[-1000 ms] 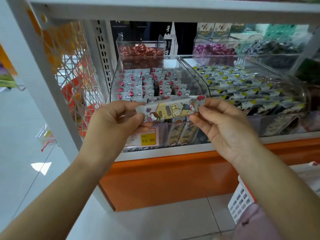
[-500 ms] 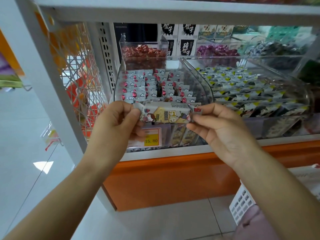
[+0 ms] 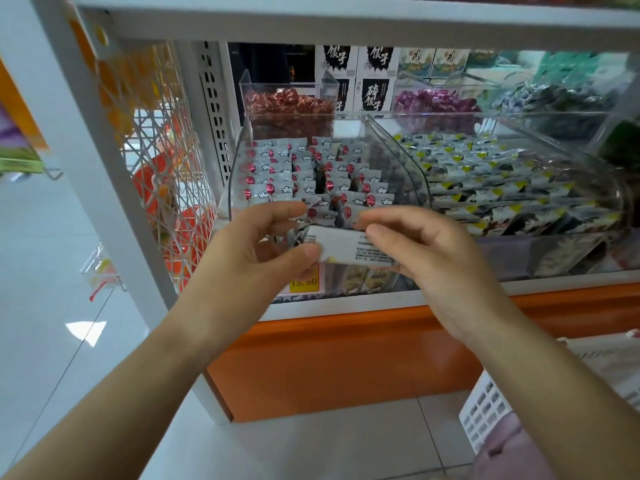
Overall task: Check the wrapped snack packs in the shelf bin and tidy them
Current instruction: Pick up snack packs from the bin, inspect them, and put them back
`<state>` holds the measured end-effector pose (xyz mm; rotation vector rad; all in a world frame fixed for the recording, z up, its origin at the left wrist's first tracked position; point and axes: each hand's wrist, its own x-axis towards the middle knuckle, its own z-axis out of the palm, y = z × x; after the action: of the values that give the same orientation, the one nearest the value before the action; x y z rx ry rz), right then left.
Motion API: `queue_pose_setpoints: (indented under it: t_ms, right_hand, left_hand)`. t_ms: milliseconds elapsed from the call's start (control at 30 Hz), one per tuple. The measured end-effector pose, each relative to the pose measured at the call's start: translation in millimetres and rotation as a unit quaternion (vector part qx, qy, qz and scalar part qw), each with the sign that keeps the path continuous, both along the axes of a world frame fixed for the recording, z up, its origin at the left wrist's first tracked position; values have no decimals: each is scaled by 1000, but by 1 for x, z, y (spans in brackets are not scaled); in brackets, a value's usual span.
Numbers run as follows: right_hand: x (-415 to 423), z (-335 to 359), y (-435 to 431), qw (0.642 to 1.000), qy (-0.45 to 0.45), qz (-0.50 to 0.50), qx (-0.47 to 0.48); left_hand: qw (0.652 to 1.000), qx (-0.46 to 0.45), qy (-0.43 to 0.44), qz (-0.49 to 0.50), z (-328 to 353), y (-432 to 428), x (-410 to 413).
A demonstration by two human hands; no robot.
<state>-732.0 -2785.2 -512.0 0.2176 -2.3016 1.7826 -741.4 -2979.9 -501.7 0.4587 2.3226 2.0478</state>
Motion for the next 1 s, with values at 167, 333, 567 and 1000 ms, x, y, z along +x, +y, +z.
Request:
queue_pose_setpoints:
  t_ms: [167,333,567,1000]
  right_hand:
    - [2,2,-7,998,45,-21,23]
    - [0,0,-9,992,87,-41,80]
    - [1,0,-11,991,92,-9,100]
    - [1,-2,-14,992,96,-13,78]
  left_hand:
    - [995,-93,42,2,0,-1,2]
    - [993,-114,37,3,0,2,4]
    - [997,-80,-8,-7,1,-3,-4]
    - [971,-200,126,24,2,-4,1]
